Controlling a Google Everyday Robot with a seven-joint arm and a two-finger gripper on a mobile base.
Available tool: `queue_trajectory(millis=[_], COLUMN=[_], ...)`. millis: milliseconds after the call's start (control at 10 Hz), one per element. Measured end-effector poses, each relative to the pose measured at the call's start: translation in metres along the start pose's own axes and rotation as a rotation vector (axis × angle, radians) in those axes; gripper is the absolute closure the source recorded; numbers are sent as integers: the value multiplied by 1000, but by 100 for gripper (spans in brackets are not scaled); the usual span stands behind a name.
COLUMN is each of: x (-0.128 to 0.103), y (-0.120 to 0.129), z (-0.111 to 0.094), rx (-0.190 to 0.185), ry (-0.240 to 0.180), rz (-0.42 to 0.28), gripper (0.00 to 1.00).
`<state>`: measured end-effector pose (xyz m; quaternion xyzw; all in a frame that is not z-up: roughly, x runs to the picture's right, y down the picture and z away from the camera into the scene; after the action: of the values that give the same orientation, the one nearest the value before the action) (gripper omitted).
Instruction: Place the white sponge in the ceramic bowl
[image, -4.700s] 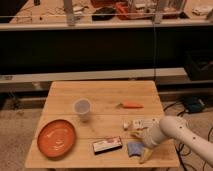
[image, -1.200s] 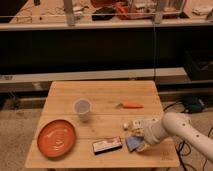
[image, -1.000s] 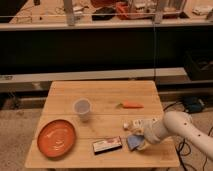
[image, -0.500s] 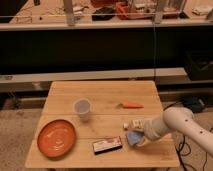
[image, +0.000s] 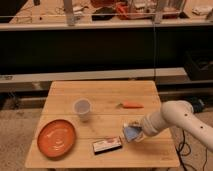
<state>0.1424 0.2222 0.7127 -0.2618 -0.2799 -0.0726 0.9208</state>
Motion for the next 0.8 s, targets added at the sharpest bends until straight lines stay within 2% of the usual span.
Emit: queue_trajectory(millis=[100, 500, 800], x=[-14, -53, -84], y=[-10, -38, -57], z=[-8, -15, -9], rx=[0, 7, 12], ry=[4, 13, 12], rz=[-19, -65, -103], gripper=[96, 97, 97])
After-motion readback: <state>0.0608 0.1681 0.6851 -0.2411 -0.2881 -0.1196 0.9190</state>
